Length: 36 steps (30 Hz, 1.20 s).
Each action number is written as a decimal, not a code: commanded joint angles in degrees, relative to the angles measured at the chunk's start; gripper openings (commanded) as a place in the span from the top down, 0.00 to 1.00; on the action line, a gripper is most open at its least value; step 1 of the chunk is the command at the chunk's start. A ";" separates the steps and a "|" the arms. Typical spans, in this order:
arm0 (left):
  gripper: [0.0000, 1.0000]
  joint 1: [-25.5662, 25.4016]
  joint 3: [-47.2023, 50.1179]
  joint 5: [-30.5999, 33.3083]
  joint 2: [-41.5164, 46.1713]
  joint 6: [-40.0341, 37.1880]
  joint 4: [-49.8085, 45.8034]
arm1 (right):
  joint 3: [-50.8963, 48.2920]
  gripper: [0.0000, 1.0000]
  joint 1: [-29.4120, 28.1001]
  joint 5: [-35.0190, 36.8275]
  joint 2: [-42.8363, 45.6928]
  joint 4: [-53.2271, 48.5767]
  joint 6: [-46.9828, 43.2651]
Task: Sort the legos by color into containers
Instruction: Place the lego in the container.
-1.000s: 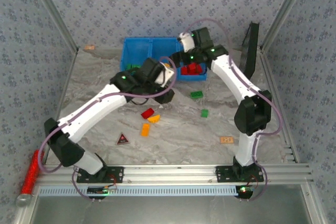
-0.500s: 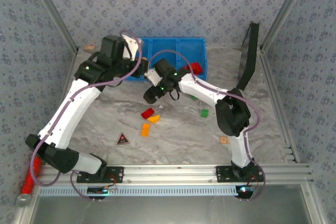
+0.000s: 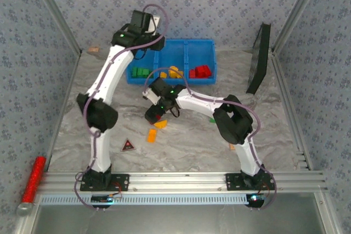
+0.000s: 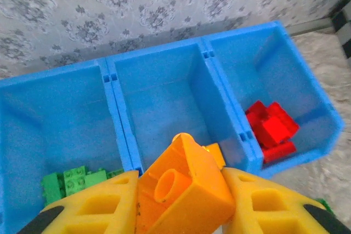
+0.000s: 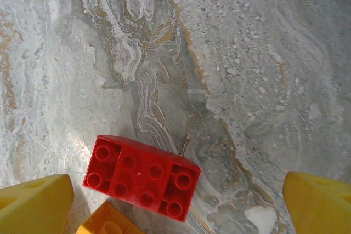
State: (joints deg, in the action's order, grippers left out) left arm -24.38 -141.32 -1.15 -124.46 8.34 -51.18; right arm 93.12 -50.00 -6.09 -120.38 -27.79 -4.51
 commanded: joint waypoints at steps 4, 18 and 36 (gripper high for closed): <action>0.73 -0.23 -13.87 -1.31 -13.97 1.55 -7.69 | 0.17 0.00 -1.31 3.65 -2.22 0.64 1.17; 0.67 -1.50 -13.46 -3.68 -24.56 5.84 -3.34 | 1.84 0.00 -2.56 5.41 -5.78 0.85 1.26; 0.43 -1.79 -12.55 -4.64 -27.15 7.26 -3.58 | 2.50 0.18 -2.39 4.58 -8.29 0.58 1.44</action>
State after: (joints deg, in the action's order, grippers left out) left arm -26.17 -152.97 -5.39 -150.56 15.42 -53.98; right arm 94.67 -52.03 -0.34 -126.56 -26.46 -3.64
